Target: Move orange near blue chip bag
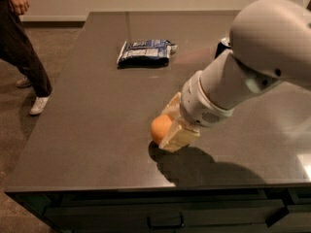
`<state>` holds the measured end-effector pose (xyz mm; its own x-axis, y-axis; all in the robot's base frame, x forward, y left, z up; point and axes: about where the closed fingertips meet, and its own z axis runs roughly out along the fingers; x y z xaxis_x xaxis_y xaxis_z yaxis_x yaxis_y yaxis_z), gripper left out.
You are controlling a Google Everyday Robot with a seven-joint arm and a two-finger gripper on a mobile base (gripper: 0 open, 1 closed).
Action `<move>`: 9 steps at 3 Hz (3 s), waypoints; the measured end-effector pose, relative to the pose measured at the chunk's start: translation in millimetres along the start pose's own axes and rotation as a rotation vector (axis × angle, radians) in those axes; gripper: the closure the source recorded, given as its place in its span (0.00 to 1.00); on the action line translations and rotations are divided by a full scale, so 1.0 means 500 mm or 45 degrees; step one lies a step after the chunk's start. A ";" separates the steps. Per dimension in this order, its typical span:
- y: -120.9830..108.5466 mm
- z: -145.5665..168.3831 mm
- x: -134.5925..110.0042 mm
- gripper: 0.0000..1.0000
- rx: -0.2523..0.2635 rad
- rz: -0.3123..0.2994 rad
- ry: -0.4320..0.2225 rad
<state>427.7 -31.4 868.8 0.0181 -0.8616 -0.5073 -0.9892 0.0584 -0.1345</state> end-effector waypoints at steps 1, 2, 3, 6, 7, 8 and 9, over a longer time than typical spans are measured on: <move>-0.057 -0.019 -0.022 1.00 0.049 0.084 0.001; -0.122 -0.028 -0.047 1.00 0.127 0.184 0.015; -0.122 -0.028 -0.047 1.00 0.127 0.184 0.015; -0.234 -0.035 -0.078 1.00 0.318 0.161 0.086; -0.292 -0.014 -0.086 1.00 0.345 0.183 0.069; -0.344 0.014 -0.080 1.00 0.348 0.225 0.063; -0.386 0.042 -0.072 1.00 0.338 0.264 0.064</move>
Offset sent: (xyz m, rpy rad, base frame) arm 0.0961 0.0117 0.0436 0.0104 -0.0348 -0.2736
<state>621.1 -1.2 895.0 -0.1929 -0.8411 -0.5053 -0.8987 0.3582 -0.2530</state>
